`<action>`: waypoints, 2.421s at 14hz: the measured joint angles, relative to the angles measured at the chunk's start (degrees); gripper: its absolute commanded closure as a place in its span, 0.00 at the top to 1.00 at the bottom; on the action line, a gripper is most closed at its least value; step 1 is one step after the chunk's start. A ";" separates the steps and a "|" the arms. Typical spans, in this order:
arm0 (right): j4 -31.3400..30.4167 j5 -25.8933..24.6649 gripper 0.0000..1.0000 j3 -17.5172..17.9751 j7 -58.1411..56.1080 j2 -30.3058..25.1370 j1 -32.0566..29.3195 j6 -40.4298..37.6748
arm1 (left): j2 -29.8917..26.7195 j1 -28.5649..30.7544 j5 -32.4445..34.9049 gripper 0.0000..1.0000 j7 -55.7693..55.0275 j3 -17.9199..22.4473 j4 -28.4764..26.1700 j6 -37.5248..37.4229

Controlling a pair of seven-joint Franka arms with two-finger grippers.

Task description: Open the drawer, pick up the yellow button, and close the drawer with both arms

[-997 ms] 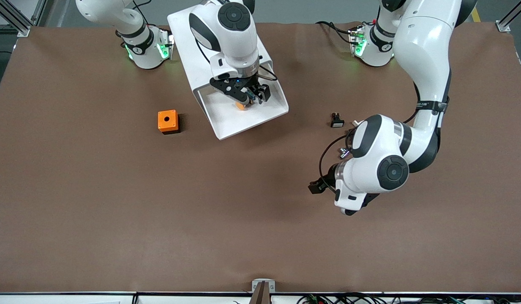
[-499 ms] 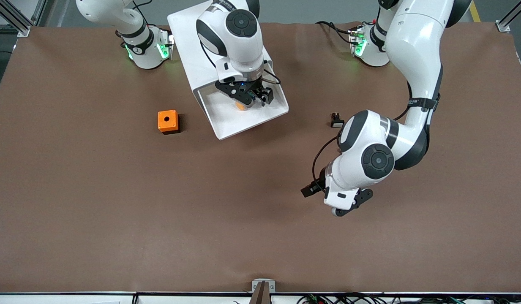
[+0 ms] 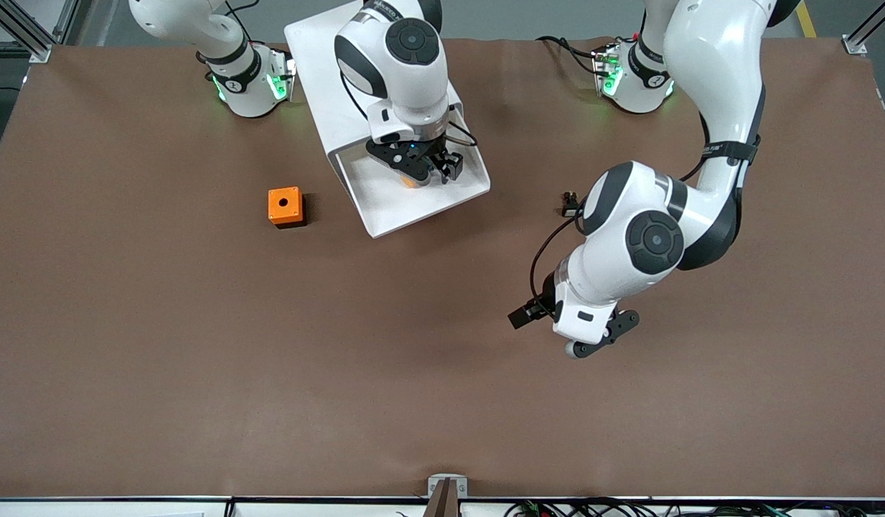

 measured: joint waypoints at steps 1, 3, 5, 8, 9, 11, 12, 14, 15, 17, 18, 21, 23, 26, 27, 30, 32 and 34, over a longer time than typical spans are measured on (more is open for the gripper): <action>0.01 -0.22 0.84 -0.03 0.01 0.00 0.00 -0.01 | -1.10 -0.19 0.00 1.00 0.02 -0.12 -1.57 0.70; 0.03 -0.56 0.84 -0.07 0.04 0.00 0.00 -0.01 | -2.75 -1.11 0.00 1.00 0.02 -0.39 -3.92 1.11; 0.06 -0.70 0.75 -0.16 0.05 0.00 0.00 -0.01 | -3.56 -1.79 0.02 1.00 0.02 -1.45 -5.30 1.26; 0.06 -0.73 0.32 -0.19 0.06 0.00 0.00 -0.06 | -3.73 -2.28 0.04 1.00 0.02 -2.69 -6.67 1.26; 0.06 -0.73 0.14 -0.18 0.06 0.00 0.03 -0.08 | -3.73 -2.26 0.04 1.00 0.02 -2.80 -6.91 1.25; 0.15 -0.74 0.00 -0.18 0.23 -0.01 0.18 -0.07 | -3.74 -2.26 0.04 1.00 0.02 -3.09 -7.14 1.23; 0.19 -0.74 0.00 -0.18 0.64 0.00 0.30 -0.07 | -3.74 -2.25 0.04 1.00 0.02 -3.16 -7.24 1.23; 0.34 -0.74 0.00 -0.17 1.46 0.00 0.53 -0.07 | -3.74 -2.04 0.04 1.00 0.02 -3.17 -7.36 1.23; 0.70 -0.74 0.00 -0.20 1.46 0.01 0.54 -0.06 | -3.74 -1.88 0.04 1.00 0.02 -3.17 -7.38 1.23; 2.37 -0.76 0.00 -0.56 1.46 0.01 0.36 -0.48 | -3.75 -1.72 0.04 1.00 0.02 -3.17 -7.39 1.23; 3.69 -0.78 0.00 -0.86 1.27 0.00 -0.06 -1.19 | -3.75 -1.73 0.04 1.00 0.02 -3.19 -7.40 1.22; 7.84 -0.78 0.00 -1.26 -1.62 -0.02 -3.14 -2.53 | -3.77 -1.93 0.04 1.00 0.02 -3.53 -7.42 1.11; 10.64 -0.77 0.00 -1.34 -5.35 -0.02 -5.91 -6.00 | -3.78 -2.09 0.04 1.00 0.02 -4.36 -7.69 0.99; 13.52 -0.76 0.00 -1.46 -13.75 -0.03 -9.52 -11.46 | -3.77 -2.34 0.04 1.00 0.02 -6.77 -8.57 0.96; 13.61 -0.76 0.00 -1.50 -16.35 -0.03 -10.70 -11.68 | -3.78 -2.51 0.04 1.00 0.02 -7.40 -8.79 0.96; 13.55 -0.76 0.00 -1.60 -24.60 0.20 -15.16 -11.29 | -3.77 -3.57 0.04 1.00 0.02 -8.68 -9.32 0.96; 13.39 -0.76 0.00 -1.66 -30.82 0.72 -18.74 -10.60 | -3.72 -5.06 0.04 1.00 0.02 -8.83 -9.58 0.96; 13.02 -0.76 0.00 -1.71 -36.44 1.77 -22.06 -9.67 | -3.69 -6.52 0.04 1.00 0.02 -8.86 -10.14 0.94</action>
